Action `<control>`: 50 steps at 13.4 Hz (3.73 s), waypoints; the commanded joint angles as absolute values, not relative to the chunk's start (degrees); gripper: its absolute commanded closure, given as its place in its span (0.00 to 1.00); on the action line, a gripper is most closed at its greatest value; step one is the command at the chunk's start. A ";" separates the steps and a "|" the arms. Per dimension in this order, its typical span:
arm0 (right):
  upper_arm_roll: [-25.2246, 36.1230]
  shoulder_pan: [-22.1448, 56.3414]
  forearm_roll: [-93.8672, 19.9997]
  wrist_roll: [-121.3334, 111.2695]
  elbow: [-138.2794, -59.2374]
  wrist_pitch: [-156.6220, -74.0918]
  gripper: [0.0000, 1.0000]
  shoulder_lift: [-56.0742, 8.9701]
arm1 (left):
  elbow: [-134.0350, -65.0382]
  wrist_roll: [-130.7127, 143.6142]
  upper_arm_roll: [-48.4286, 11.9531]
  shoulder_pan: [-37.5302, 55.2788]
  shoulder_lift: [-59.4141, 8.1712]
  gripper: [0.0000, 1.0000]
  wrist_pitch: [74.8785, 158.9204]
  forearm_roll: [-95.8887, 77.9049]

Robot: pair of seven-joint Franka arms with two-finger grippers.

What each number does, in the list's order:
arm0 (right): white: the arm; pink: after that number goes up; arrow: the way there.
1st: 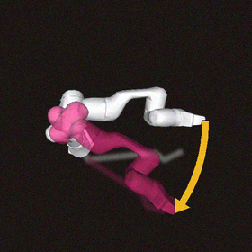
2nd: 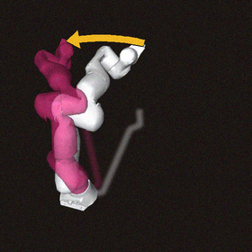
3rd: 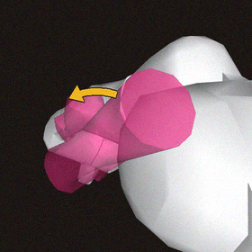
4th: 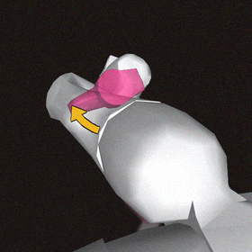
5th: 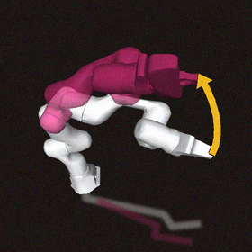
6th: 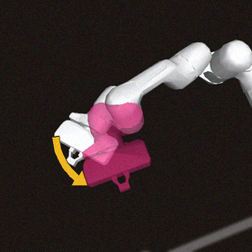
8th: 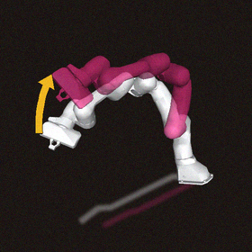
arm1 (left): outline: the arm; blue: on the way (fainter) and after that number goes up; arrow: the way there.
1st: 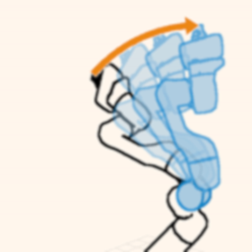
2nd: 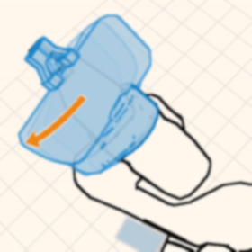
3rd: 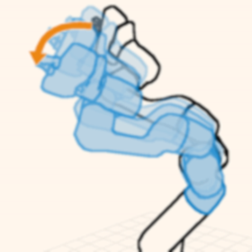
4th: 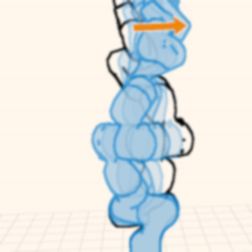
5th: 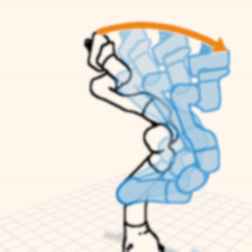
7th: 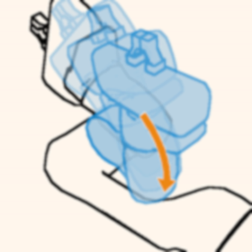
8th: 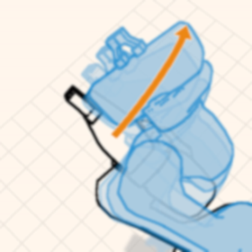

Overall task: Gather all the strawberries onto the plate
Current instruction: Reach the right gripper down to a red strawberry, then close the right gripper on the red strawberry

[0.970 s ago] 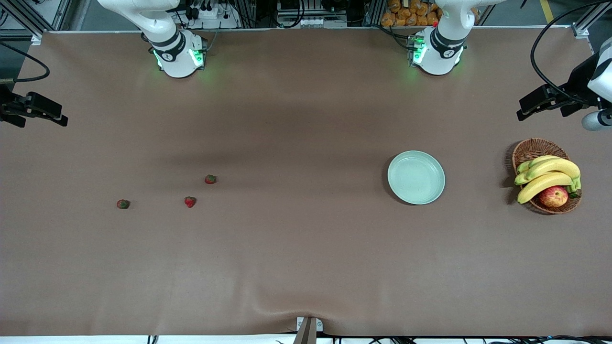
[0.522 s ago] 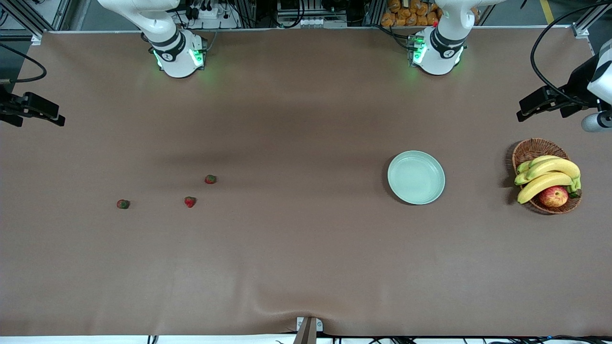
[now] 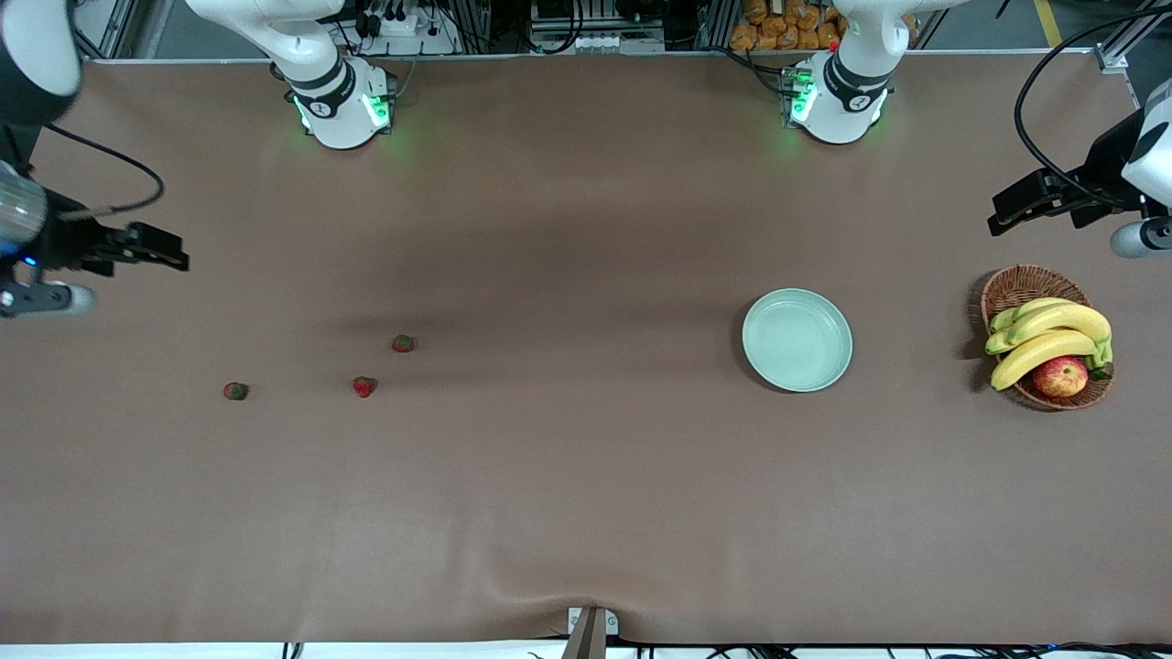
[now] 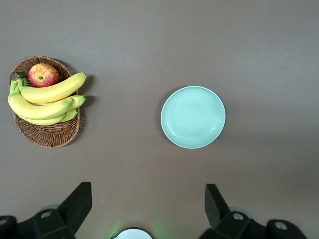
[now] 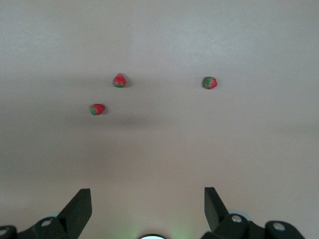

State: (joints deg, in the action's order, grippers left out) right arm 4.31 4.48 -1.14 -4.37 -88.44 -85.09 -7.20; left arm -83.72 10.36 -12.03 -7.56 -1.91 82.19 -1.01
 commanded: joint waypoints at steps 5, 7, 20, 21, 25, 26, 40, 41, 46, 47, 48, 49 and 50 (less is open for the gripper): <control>4.39 7.03 -4.39 -2.29 -97.27 -93.84 0.00 -7.73 | -82.97 9.40 -12.39 -7.21 -2.29 0.00 83.41 -0.18; 4.39 8.34 -4.48 -2.29 -102.02 -98.59 0.00 -7.82 | -82.97 9.32 -12.39 -7.56 -2.37 0.00 83.41 -0.09; 4.48 15.20 -4.48 4.22 -114.85 -127.93 0.00 -20.48 | -82.88 9.32 -12.39 -7.82 -2.46 0.00 83.41 -0.53; 4.48 15.47 -4.57 4.31 -116.53 -130.58 0.00 -20.91 | -82.88 9.23 -12.39 -7.91 -2.46 0.00 83.41 -0.61; 4.48 20.56 -4.48 13.96 -117.33 -134.55 0.00 -23.99 | -82.53 9.14 -12.30 -8.09 -3.33 0.00 85.33 -0.97; 4.48 21.00 -4.57 14.32 -117.42 -135.69 0.00 -24.78 | -82.53 8.62 -12.22 -8.09 -3.43 0.00 85.43 -1.31; 4.39 23.28 -4.66 18.81 -118.92 -137.29 0.10 -27.86 | -82.53 3.34 -11.16 -8.09 -3.52 0.00 85.69 -1.14; 4.39 23.46 -4.66 19.33 -118.92 -137.29 0.21 -27.86 | -82.62 3.34 -11.16 -8.09 -3.43 0.00 85.69 -1.32; 4.48 23.99 -4.66 20.30 -118.92 -136.93 0.48 -27.77 | -82.62 3.34 -11.16 -8.17 -3.52 0.00 85.69 -0.97; 4.48 23.91 -4.66 20.30 -118.92 -137.02 0.68 -27.77 | -82.53 3.34 -11.08 -8.26 -3.60 0.00 85.69 -1.23; 4.48 23.82 -4.66 20.30 -118.92 -137.02 0.85 -27.77 | -82.53 3.34 -11.16 -8.26 -3.60 0.00 85.78 -1.23; 4.40 23.56 -4.66 20.30 -118.92 -137.02 0.97 -27.69 | -82.62 3.34 -11.08 -8.26 -3.60 0.00 85.69 -1.06; 4.48 23.38 -4.66 20.30 -118.92 -137.02 1.00 -27.60 | -82.62 3.34 -11.07 -8.26 -3.60 0.00 85.69 -1.23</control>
